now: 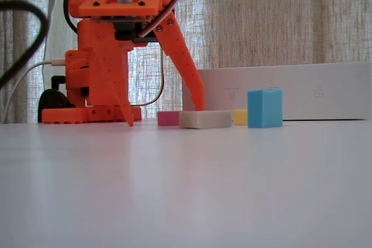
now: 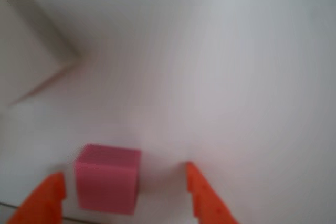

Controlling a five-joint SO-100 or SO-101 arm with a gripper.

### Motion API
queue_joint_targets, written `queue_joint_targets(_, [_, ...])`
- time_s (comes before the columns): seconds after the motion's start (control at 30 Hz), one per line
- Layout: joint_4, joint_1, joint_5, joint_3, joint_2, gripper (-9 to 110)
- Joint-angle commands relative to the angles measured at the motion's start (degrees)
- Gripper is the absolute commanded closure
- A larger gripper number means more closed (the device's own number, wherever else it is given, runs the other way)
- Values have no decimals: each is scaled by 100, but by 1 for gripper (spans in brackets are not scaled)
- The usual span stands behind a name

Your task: Grasp the pink cuboid and put it in the bin.

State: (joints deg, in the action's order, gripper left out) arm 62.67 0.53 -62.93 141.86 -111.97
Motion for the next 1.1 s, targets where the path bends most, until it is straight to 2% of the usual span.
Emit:
queue_joint_targets(0.0, [-167, -35, 44, 62, 0, 75])
queue_joint_targets(0.63, [79, 44, 62, 466, -325, 82])
queue_joint_targets(0.77, [167, 105, 62, 554, -413, 95])
queue_joint_targets(0.87, [193, 132, 62, 606, -431, 99])
queue_joint_targets(0.93, [211, 176, 62, 633, -466, 110])
queue_joint_targets(1.07, [272, 132, 62, 633, -545, 110])
